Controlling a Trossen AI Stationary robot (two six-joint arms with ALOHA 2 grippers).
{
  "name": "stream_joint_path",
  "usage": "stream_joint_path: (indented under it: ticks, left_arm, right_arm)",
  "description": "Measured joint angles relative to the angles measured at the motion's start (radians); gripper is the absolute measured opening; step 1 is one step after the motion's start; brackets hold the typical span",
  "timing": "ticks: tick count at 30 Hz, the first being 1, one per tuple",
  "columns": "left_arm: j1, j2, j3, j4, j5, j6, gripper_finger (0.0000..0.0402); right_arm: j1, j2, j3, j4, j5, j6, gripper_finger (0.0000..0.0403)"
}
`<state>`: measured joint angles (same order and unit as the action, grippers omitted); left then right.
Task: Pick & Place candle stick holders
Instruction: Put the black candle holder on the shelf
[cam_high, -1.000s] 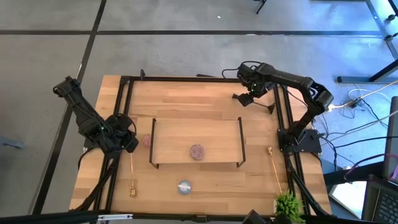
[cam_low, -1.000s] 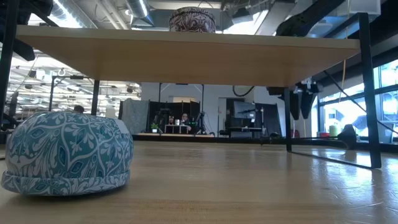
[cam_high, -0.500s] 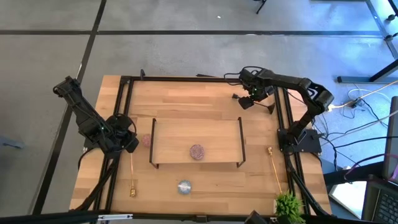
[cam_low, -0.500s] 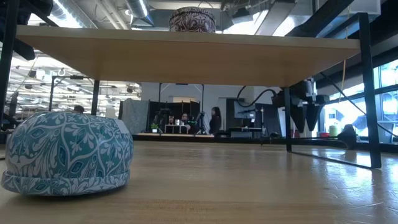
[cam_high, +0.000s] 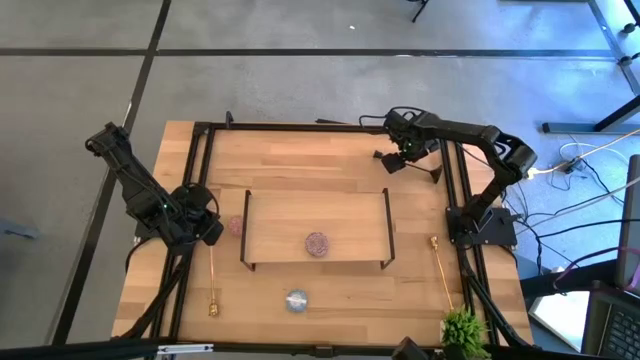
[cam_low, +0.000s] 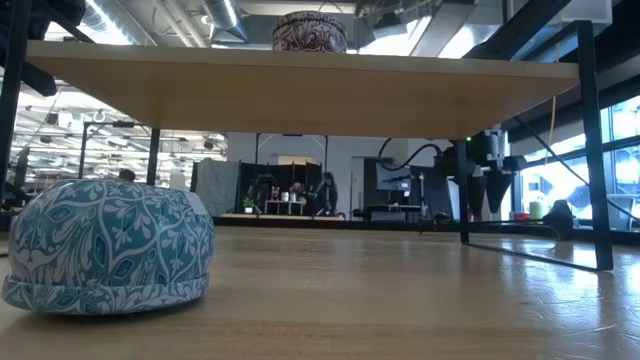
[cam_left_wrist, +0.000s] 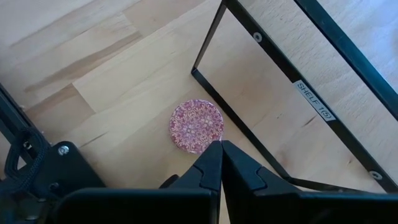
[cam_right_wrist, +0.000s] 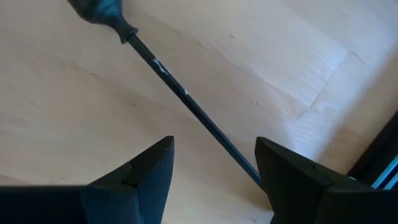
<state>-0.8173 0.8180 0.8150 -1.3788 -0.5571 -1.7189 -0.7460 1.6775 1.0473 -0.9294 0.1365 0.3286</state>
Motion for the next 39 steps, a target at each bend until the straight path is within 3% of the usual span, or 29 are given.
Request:
stream_joint_path:
  ticks: [11,20,24,34,39]
  left_arm:
    - [0.000,0.000,0.000,0.002,-0.001,-0.014,0.0001]
    - [0.000,0.000,0.000,0.012,-0.007,-0.013,0.0001]
    - [0.000,0.000,0.000,0.012,-0.028,-0.013,0.0001]
    - [0.000,0.000,0.000,0.015,-0.053,-0.014,0.0001]
    - [0.000,0.000,0.000,0.015,-0.053,-0.014,0.0001]
  right_arm:
    - [0.011,0.115,0.000,-0.028,-0.036,0.004,0.0228]
    - [0.016,0.118,0.000,-0.036,-0.036,0.031,0.0222]
    - [0.016,0.118,0.000,-0.058,-0.036,0.031,0.0182]
    - [0.016,0.118,0.000,-0.097,-0.041,0.031,0.0025]
    - [0.016,0.118,0.000,-0.116,-0.036,0.055,0.0014]
